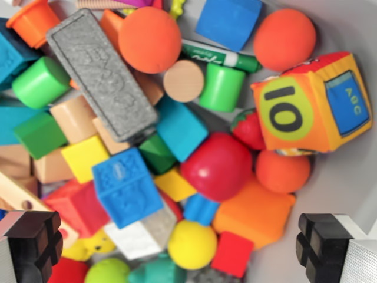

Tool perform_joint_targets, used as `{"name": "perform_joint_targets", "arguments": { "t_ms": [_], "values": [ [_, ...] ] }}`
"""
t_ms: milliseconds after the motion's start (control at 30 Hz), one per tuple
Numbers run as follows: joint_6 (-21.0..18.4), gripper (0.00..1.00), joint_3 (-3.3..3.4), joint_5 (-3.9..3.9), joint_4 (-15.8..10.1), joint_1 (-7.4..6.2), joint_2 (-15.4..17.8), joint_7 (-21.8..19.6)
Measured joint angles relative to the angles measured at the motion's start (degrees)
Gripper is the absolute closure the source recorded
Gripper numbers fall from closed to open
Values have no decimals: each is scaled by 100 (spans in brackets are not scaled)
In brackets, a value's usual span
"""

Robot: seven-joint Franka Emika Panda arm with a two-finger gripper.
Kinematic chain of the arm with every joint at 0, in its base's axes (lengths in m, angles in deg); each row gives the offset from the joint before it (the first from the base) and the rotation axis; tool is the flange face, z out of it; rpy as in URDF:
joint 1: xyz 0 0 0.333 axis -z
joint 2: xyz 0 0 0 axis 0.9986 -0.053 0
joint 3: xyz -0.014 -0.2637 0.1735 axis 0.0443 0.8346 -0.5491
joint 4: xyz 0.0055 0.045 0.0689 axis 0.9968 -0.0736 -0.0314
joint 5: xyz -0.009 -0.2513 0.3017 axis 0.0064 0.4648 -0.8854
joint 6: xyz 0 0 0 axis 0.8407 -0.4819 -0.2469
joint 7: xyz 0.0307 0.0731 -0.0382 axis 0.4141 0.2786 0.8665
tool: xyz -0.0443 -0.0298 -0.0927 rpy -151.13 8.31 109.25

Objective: Pick an object from the bin

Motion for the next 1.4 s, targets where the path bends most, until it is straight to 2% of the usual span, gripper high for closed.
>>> {"name": "perform_joint_targets", "arguments": {
  "t_ms": [500,1100,1200,1400],
  "values": [
    [174,0,-7,0,461,316,-618,1724],
    [293,0,-77,7,1274,751,-1521,3966],
    [360,0,-78,7,1330,793,-1638,4117],
    [612,0,-83,7,1273,780,-1830,4140]
  ]
}}
